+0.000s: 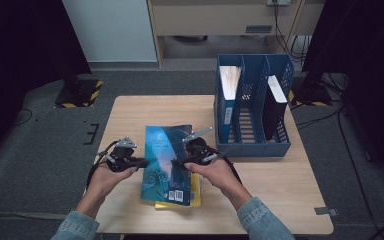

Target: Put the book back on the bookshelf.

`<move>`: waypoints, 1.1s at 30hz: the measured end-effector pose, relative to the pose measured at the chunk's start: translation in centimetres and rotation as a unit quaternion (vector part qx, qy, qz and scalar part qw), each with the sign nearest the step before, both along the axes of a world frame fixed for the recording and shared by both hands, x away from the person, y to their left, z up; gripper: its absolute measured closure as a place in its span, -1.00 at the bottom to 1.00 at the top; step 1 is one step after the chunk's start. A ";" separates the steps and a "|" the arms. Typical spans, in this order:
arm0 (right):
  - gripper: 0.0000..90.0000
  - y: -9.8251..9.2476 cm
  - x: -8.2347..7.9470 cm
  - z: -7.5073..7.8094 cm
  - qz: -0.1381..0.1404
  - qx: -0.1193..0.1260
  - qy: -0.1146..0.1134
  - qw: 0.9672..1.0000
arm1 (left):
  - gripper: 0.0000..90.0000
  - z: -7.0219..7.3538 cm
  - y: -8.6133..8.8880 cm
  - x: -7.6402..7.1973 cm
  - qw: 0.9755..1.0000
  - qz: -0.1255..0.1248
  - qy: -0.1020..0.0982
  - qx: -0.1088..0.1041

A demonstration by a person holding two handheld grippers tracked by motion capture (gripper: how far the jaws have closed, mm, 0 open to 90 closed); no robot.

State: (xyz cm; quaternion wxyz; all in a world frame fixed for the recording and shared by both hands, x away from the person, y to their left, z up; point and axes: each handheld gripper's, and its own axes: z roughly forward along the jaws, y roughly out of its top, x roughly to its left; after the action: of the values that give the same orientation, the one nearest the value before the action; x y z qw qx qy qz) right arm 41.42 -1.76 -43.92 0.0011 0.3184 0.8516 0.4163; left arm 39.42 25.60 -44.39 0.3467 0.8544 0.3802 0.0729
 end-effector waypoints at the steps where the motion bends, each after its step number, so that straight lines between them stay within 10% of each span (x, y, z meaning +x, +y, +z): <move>1: 0.26 0.0 0.1 0.2 -0.001 0.000 0.000 1.000 | 0.82 0.2 0.0 0.0 1.000 -0.001 -0.003 0.002; 33: 0.42 -0.2 1.2 4.4 -0.001 -0.003 -0.034 0.999 | 0.82 2.9 -0.2 0.2 0.999 -0.013 -0.025 0.021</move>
State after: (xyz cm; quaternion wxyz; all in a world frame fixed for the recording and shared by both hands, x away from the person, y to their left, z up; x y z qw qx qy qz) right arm 42.65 -1.99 -39.55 0.0313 0.3050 0.8520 0.4243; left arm 39.59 25.41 -41.51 0.3394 0.8643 0.3582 0.0975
